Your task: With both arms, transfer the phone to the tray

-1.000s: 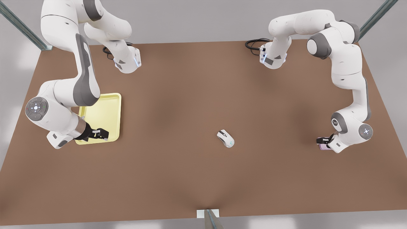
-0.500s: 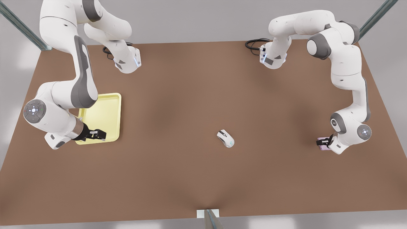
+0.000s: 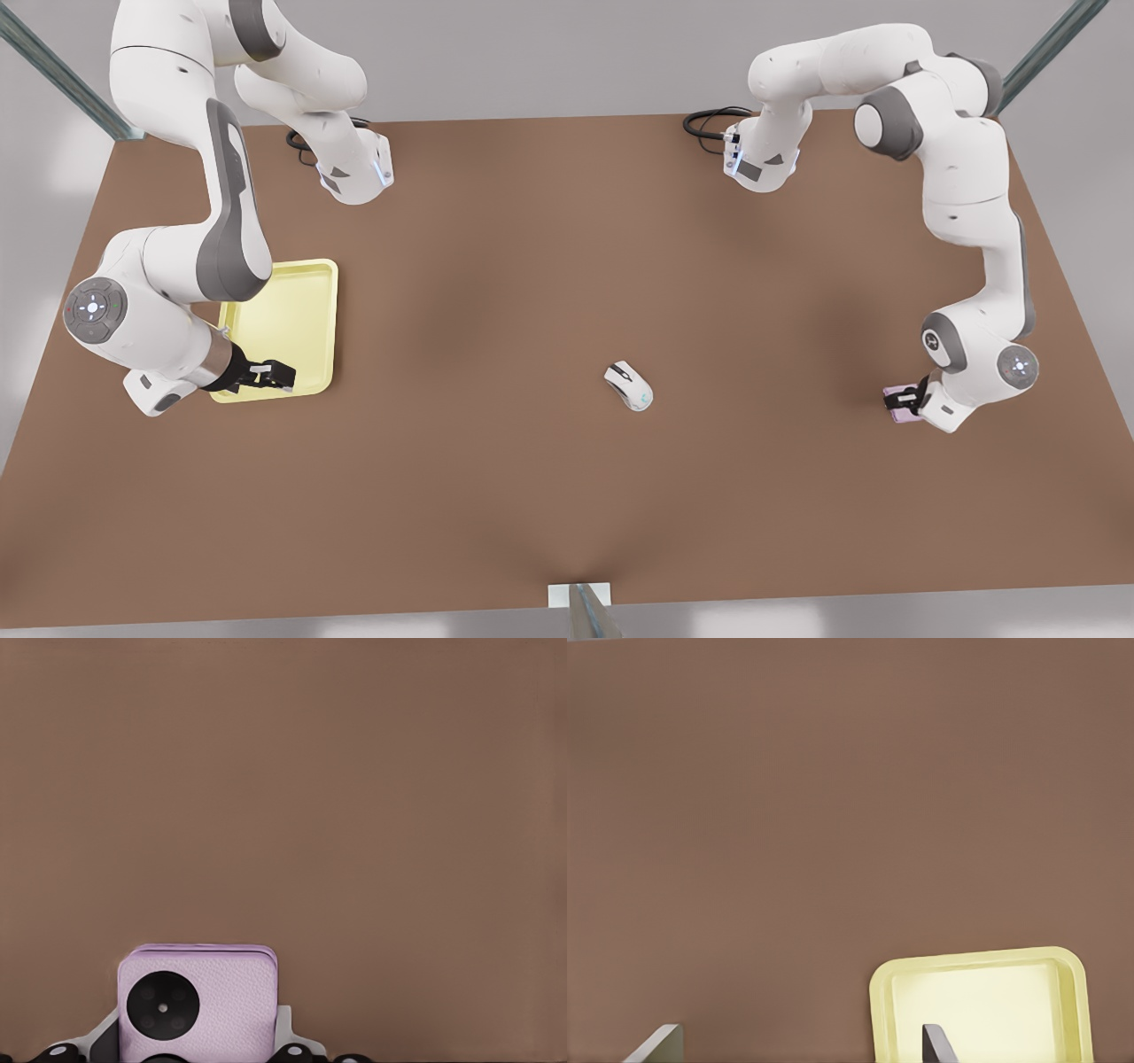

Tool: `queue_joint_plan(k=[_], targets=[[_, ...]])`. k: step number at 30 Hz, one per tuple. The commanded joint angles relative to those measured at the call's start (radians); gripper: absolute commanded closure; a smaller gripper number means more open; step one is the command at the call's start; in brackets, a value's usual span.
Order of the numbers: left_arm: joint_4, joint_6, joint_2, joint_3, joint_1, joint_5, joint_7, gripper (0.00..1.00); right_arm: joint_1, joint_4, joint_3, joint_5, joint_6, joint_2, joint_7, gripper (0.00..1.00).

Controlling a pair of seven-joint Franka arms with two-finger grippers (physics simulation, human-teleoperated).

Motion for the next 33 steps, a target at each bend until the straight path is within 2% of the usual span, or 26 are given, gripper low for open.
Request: queue_joint_plan(k=[1, 6, 8, 10, 13, 18, 23, 25, 26, 30, 31, 33], targets=[[-0.016, -0.018, -0.032, -0.012, -0.042, -0.010, -0.159, 0.27, 0.000, 0.001, 0.000, 0.002, 0.000, -0.001, -0.002, 0.00], [-0.010, -0.059, -0.076, -0.012, -0.375, -0.011, -0.516, 0.27, 0.000, 0.004, 0.000, 0.002, 0.000, 0.006, -0.002, 0.00], [0.087, -0.096, -0.027, -0.012, -0.482, -0.011, -0.675, 0.27, 0.000, 0.004, 0.000, 0.002, 0.000, 0.006, -0.002, 0.00], [0.174, -0.231, -0.012, -0.010, -0.636, -0.011, -0.876, 0.26, 0.000, 0.004, 0.000, 0.002, 0.000, 0.006, -0.002, 0.00], [0.233, -0.317, -0.010, -0.010, -0.872, -0.014, -1.203, 0.25, 0.000, 0.004, 0.000, 0.002, 0.000, 0.006, -0.004, 0.00], [0.331, -0.383, 0.030, -0.012, -1.072, -0.023, -1.466, 0.25, -0.002, 0.004, 0.000, 0.003, 0.000, 0.006, -0.004, 0.00], [0.691, -0.366, 0.294, -0.012, -1.085, -0.049, -1.522, 0.25, -0.002, 0.004, 0.000, 0.002, 0.009, 0.008, -0.004, 0.00], [0.696, -0.311, 0.312, -0.030, -1.090, -0.049, -1.522, 0.23, -0.002, 0.003, 0.000, 0.000, 0.009, 0.008, -0.002, 0.00], [0.694, -0.305, 0.312, -0.032, -1.092, -0.051, -1.518, 0.00, -0.002, 0.004, 0.000, 0.002, 0.010, 0.012, -0.002, 0.00], [0.691, -0.297, 0.298, -0.033, -1.084, -0.053, -1.512, 0.00, 0.002, 0.004, 0.002, 0.003, 0.009, 0.014, -0.001, 0.00], [0.687, -0.334, 0.237, -0.035, -1.014, -0.053, -1.455, 0.00, 0.005, 0.004, 0.002, 0.002, 0.010, 0.014, -0.002, 0.00], [0.687, -0.757, 0.010, -0.021, -0.736, -0.094, -1.001, 0.00, 0.008, 0.004, 0.002, 0.002, 0.010, 0.014, 0.002, 0.00]])
